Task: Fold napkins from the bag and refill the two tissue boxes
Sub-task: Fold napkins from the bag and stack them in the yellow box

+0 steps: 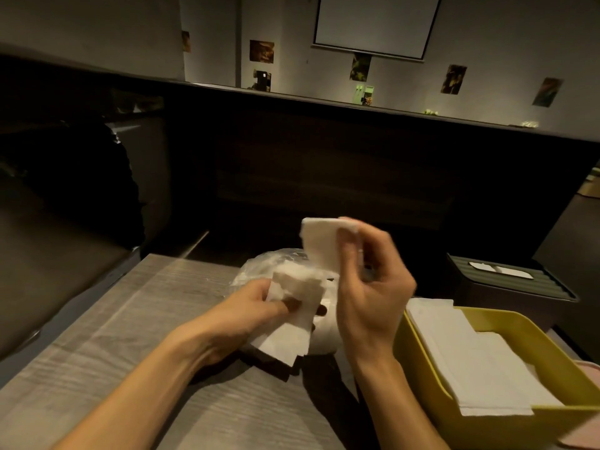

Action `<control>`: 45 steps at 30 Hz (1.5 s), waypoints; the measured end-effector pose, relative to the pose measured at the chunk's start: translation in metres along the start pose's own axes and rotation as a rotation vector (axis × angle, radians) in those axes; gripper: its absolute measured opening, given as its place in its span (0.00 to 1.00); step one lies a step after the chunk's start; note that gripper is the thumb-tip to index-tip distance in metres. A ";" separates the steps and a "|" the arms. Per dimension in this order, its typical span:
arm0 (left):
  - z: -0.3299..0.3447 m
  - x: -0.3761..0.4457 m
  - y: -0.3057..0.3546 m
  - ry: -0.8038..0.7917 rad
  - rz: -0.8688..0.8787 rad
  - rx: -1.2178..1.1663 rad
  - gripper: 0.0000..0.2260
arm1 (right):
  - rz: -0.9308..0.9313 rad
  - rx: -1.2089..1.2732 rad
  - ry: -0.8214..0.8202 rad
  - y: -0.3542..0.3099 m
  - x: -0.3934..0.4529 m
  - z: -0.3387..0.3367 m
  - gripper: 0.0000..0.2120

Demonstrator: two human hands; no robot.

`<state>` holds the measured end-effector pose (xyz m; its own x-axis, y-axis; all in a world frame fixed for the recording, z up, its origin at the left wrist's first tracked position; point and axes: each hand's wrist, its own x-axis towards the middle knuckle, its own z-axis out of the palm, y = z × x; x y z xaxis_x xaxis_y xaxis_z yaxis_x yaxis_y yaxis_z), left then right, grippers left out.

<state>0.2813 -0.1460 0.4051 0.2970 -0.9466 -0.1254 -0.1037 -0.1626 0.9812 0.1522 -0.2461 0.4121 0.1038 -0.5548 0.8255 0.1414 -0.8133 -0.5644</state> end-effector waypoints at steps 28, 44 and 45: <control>-0.022 0.025 -0.019 0.457 0.025 -0.616 0.14 | 0.167 -0.634 -0.972 0.026 -0.020 0.006 0.25; -0.023 0.014 -0.009 0.361 0.112 -0.847 0.13 | 0.096 -0.608 -0.791 0.035 -0.023 0.007 0.10; -0.023 0.014 -0.008 0.360 0.120 -0.851 0.13 | 0.095 -0.619 -0.817 0.034 -0.024 0.008 0.10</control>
<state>0.3080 -0.1513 0.3986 0.6205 -0.7774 -0.1030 0.5356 0.3242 0.7797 0.1626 -0.2591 0.3735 0.7586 -0.5212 0.3910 -0.4105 -0.8484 -0.3344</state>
